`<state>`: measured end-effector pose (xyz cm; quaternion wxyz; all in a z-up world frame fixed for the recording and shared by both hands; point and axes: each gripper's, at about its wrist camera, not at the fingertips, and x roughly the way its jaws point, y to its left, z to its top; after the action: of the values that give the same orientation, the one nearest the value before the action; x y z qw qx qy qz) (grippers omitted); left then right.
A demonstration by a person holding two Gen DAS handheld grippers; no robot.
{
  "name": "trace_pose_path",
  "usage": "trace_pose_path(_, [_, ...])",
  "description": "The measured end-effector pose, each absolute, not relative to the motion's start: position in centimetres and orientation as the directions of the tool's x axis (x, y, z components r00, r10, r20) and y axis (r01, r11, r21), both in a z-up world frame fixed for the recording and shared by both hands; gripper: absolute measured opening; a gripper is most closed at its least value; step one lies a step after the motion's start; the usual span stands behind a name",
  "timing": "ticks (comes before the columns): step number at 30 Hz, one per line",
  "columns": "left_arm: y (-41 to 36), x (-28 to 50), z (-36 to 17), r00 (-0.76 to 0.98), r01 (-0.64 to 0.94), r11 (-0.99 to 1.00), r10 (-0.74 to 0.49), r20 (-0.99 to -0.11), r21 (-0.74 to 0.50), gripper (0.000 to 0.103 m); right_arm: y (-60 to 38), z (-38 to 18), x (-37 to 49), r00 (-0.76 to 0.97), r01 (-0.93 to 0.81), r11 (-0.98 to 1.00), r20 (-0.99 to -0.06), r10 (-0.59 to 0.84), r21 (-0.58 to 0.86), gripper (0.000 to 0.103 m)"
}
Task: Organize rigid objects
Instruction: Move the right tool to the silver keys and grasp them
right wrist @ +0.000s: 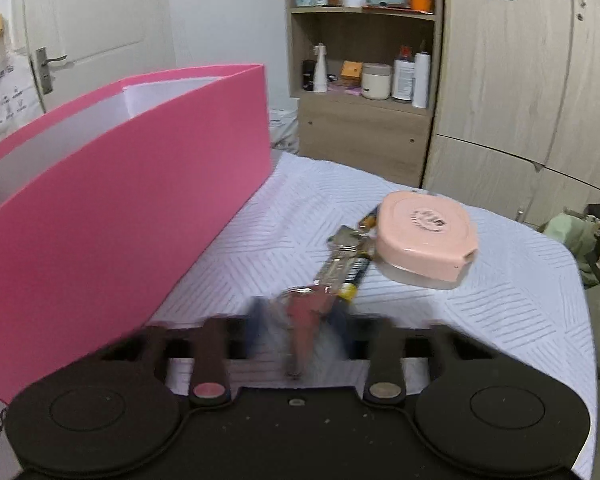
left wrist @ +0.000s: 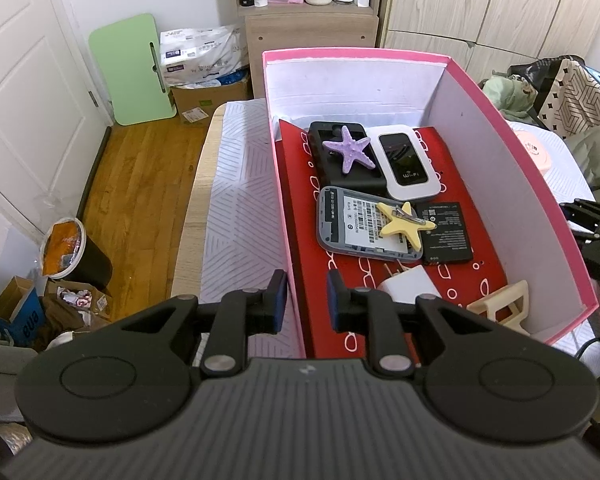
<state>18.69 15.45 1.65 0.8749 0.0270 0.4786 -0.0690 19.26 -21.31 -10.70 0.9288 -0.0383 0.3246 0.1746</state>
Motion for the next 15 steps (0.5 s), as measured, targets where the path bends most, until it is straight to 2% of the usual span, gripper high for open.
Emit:
trace_pose_path(10, [15.4,18.7,1.7,0.533,0.145,0.989,-0.091,-0.841,-0.015,0.018,-24.8,-10.6,18.4,0.695,-0.315,0.897,-0.569,0.440,0.309,0.029])
trace_pose_path(15, [15.4,18.7,1.7,0.532,0.146,0.989,-0.092,-0.841,-0.016,0.018,-25.3,-9.8,17.9,0.703,-0.325,0.873,-0.525,0.480,0.363,0.029])
